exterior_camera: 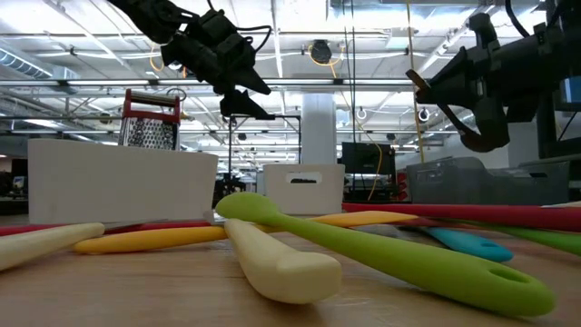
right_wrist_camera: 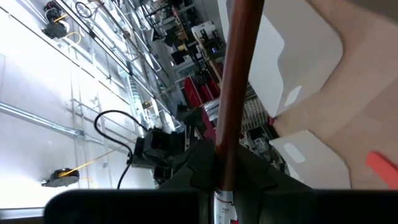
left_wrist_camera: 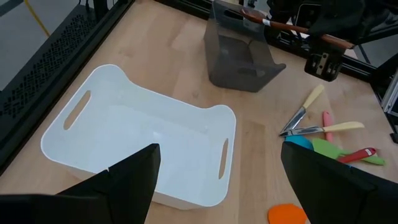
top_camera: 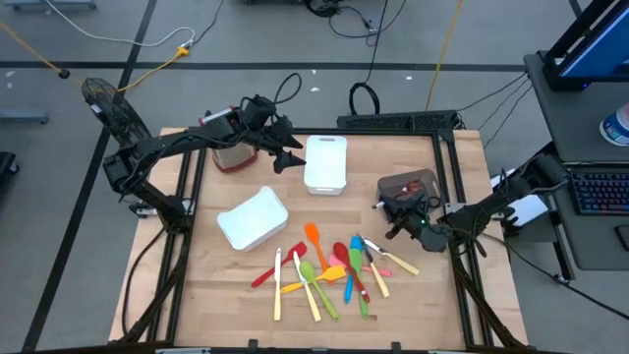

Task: Pick & Place Kitchen Items
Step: Put the brown serving spoon into the black bin

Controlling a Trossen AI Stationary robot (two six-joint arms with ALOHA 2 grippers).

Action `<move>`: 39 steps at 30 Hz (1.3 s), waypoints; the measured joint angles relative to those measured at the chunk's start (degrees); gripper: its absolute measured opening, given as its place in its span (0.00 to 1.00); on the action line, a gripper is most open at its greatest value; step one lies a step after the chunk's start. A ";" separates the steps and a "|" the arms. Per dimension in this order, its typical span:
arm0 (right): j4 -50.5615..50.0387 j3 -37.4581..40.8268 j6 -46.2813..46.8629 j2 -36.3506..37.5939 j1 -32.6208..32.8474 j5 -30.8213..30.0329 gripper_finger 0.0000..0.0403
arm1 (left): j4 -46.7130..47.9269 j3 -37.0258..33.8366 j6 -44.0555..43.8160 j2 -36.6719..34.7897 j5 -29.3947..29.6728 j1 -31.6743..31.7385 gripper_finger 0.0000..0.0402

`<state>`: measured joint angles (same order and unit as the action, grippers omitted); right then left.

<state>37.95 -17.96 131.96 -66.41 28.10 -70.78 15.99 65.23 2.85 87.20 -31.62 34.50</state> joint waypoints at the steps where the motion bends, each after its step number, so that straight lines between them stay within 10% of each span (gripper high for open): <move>1: 0.03 0.34 0.00 0.01 -0.27 -0.01 0.06 | 0.00 0.00 0.00 -0.01 0.00 0.00 0.85; 19: 3.93 6.50 0.89 0.00 -3.23 1.95 0.06 | -0.02 -0.01 -0.61 0.00 0.00 0.00 0.85; 39: 3.49 6.52 -0.87 0.00 -3.96 3.40 0.31 | -0.02 -0.02 -0.79 0.00 -0.02 -0.01 0.85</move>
<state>41.45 -11.44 131.09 -66.41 24.14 -67.39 15.97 65.21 2.07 87.20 -31.64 34.49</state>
